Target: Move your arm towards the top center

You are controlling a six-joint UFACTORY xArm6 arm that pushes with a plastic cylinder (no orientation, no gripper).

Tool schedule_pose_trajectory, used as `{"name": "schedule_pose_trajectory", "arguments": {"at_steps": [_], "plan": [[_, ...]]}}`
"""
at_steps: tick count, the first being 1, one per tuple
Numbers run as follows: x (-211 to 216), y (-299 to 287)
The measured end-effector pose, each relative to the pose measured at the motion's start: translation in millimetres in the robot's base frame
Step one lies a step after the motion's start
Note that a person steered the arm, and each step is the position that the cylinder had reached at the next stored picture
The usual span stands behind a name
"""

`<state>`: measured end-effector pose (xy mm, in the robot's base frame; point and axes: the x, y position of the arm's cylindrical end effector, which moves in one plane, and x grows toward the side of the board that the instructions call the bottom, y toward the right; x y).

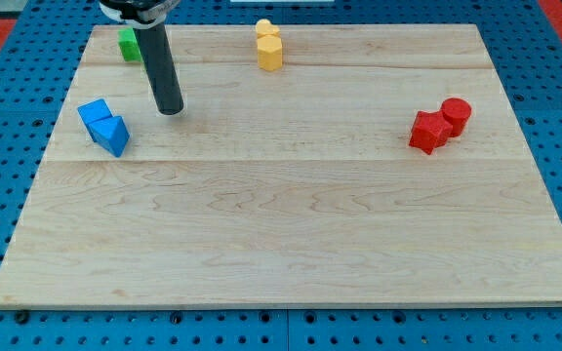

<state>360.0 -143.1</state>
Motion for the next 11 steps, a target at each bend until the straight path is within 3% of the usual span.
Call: {"name": "schedule_pose_trajectory", "arguments": {"at_steps": [5, 10, 11], "plan": [[-7, 29], [-143, 31], [-146, 70]]}}
